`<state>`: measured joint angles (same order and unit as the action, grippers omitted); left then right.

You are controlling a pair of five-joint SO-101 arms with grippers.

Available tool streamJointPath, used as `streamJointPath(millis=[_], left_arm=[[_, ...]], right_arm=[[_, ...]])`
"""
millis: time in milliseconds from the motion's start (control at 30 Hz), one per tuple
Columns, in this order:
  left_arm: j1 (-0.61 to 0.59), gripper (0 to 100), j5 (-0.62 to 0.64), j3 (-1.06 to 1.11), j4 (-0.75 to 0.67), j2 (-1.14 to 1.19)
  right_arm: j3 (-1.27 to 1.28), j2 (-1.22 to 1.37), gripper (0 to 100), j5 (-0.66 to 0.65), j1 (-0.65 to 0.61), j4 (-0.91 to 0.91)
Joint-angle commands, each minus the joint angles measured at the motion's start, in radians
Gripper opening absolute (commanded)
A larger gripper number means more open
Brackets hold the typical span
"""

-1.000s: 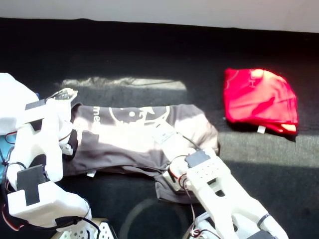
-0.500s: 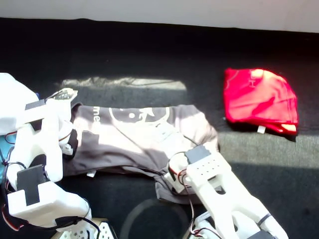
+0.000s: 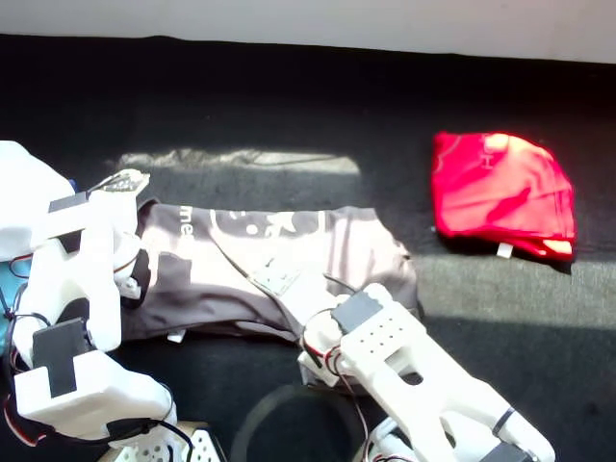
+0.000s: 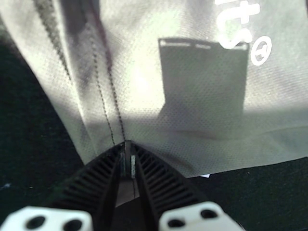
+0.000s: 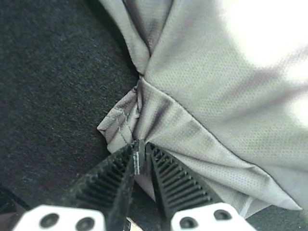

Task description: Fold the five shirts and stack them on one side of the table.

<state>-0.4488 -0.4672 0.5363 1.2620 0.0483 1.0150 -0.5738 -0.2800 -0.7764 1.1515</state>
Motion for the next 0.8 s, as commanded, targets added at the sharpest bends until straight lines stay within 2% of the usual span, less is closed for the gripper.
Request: streamJointPath(millis=[0, 67, 167, 267, 333, 400, 467, 567, 767], left_arm=[[-0.008, 1, -0.008, -0.01, -0.005, -0.042], [-0.008, 1, -0.008, -0.01, -0.005, -0.042], [-0.01, 1, -0.008, -0.01, -0.003, -0.042], [-0.01, 1, -0.008, -0.01, -0.005, -0.042], [-0.01, 1, -0.008, -0.01, -0.005, -0.042], [-0.01, 1, -0.008, -0.01, -0.002, -0.042], [-0.01, 1, -0.008, -0.005, 0.0, -0.044], [-0.01, 1, -0.021, -0.001, 0.002, -0.044], [-0.044, 1, -0.081, -0.004, 0.021, -0.044]], right_arm=[[-0.01, -0.01, 8.0, -0.009, 0.102, -0.008], [-0.028, -0.012, 12.8, -0.017, 0.194, -0.007], [-0.142, -0.012, 13.4, -0.068, 0.306, 0.073], [-0.325, -0.012, 13.4, -0.069, 0.354, 0.189], [-0.421, -0.001, 13.4, -0.066, 0.389, 0.199], [-0.456, 0.021, 11.0, -0.064, 0.438, 0.114], [-0.44, 0.077, 0.7, -0.064, 0.486, -0.019], [-0.429, 0.242, 0.5, -0.057, 0.506, -0.139], [-0.512, 0.605, 0.8, 0.032, 0.536, -0.226]])
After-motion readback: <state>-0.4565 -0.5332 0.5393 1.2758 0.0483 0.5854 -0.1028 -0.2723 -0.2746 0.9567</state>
